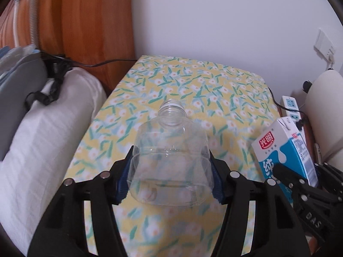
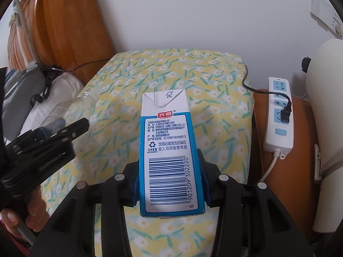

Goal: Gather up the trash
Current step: 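Grasp the clear plastic bottle with the left gripper while the right gripper grasps the milk carton, then drop the milk carton into the basket with the right gripper while the left gripper carries the bottle over it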

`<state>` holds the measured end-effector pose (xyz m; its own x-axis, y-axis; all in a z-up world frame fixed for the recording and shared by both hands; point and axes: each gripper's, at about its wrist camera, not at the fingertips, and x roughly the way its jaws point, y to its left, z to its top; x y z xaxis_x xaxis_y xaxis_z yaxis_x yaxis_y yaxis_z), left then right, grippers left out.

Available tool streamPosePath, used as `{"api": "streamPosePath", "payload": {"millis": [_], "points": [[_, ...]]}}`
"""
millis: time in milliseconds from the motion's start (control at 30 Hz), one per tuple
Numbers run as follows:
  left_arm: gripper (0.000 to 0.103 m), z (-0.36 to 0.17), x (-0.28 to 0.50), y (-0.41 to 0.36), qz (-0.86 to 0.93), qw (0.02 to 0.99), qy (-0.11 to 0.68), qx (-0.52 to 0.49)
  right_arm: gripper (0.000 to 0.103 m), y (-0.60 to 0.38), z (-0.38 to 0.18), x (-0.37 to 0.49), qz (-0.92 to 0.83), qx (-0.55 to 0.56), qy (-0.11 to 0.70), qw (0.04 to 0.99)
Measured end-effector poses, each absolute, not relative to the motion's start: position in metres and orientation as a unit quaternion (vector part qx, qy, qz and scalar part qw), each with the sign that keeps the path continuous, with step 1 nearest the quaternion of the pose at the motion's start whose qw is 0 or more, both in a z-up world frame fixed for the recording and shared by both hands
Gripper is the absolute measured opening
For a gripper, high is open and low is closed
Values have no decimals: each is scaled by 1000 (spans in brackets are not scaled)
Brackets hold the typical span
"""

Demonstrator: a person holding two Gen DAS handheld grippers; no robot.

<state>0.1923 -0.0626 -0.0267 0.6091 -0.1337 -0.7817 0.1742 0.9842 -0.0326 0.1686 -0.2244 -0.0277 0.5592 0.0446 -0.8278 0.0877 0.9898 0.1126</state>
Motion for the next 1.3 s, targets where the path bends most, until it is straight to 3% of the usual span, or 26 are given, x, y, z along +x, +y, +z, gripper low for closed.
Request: {"api": "streamPosePath", "payload": {"millis": [467, 967, 1133, 1300], "points": [[58, -11, 32, -13, -91, 905, 415, 26, 43, -171, -16, 55, 62, 41, 487, 870], [58, -35, -58, 35, -89, 896, 434, 17, 43, -123, -28, -44, 119, 6, 510, 852], [58, -38, -74, 49, -85, 894, 439, 18, 43, -112, -54, -65, 158, 3, 542, 825], [58, -47, -81, 56, -88, 889, 449, 13, 43, -84, -122, -77, 186, -10, 613, 768]]}}
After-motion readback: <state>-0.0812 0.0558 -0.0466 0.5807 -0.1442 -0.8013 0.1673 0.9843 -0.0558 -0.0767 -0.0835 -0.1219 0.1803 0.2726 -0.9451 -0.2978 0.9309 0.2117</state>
